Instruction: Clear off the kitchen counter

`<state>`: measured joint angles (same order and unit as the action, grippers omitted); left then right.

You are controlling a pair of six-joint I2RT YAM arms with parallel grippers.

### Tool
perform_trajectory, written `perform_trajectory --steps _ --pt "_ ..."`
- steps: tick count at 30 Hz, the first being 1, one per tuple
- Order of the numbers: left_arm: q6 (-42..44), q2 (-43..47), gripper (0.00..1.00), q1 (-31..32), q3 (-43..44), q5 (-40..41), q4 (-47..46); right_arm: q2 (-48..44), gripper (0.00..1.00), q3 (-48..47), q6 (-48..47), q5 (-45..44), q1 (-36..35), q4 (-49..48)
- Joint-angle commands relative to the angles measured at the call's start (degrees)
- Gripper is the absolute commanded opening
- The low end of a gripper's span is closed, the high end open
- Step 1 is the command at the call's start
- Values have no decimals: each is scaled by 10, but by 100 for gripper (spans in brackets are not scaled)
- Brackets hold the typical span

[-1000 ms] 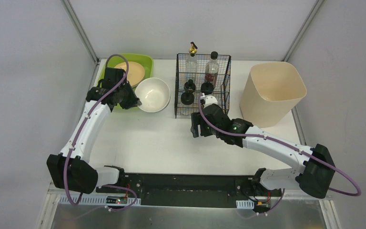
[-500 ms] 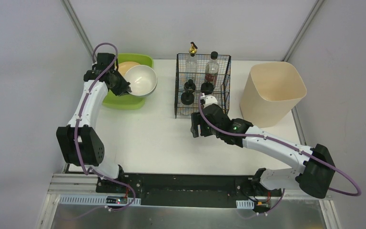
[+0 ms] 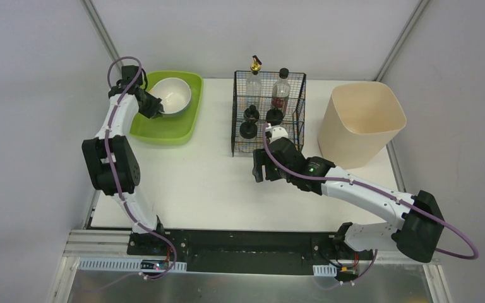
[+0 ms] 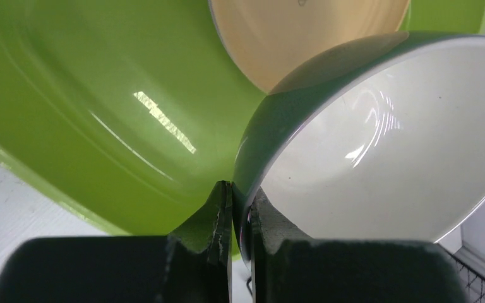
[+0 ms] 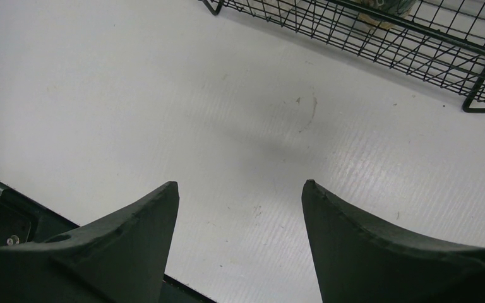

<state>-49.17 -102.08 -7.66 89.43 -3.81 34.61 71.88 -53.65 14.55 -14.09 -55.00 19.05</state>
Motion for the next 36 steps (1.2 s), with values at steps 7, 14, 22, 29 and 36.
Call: perform_trajectory --steps 7,14,22,29,36 --pt "-99 -105 0 -27 138 -2 -98 2 75 -7 5 6 -2 -10" --pt "-125 -173 0 -32 210 0 -94 6 75 -9 5 8 -3 -10" --pt "-130 -212 0 -32 233 5 -86 10 75 -12 4 7 -3 -6" --pt "-125 -230 18 -32 232 10 -83 6 75 -12 3 5 -3 -4" --pt "-118 -236 54 -34 220 13 -83 5 75 -12 3 5 -4 -4"
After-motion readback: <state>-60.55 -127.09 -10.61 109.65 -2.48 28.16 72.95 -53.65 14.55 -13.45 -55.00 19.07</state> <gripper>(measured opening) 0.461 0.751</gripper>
